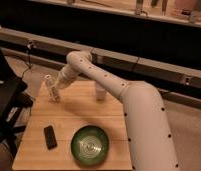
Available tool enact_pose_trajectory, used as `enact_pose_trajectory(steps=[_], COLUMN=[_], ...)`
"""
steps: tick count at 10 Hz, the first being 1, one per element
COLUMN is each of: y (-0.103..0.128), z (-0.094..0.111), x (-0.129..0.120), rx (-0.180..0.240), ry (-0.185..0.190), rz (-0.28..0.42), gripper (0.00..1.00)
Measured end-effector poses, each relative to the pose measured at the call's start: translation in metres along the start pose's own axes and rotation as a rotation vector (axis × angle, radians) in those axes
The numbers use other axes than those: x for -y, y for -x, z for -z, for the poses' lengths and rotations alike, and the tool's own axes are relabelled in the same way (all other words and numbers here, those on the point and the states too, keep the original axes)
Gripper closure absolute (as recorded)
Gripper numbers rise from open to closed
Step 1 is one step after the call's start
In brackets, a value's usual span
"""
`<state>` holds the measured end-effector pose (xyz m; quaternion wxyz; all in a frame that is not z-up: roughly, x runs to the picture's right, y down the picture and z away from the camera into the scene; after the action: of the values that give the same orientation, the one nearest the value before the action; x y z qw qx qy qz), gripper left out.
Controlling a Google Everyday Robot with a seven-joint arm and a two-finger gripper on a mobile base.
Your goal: Knock the bottle over
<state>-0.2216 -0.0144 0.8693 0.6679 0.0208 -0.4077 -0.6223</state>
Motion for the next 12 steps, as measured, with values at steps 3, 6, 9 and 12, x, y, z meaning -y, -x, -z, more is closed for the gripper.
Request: enact_pose_trajectory(steps=[3, 6, 9, 12], y=[-0.017, -0.044, -0.061, -0.084], z=[0.012, 0.017, 0.015, -0.007], x=[0.000, -0.011, -0.017, 0.004], rx=[-0.066, -0.134, -0.175, -0.175], ry=[0.010, 0.049, 0.053, 0.000], rz=[-0.010, -0.016, 0.000, 0.055], gripper=[1.00, 1.00, 1.00, 1.00])
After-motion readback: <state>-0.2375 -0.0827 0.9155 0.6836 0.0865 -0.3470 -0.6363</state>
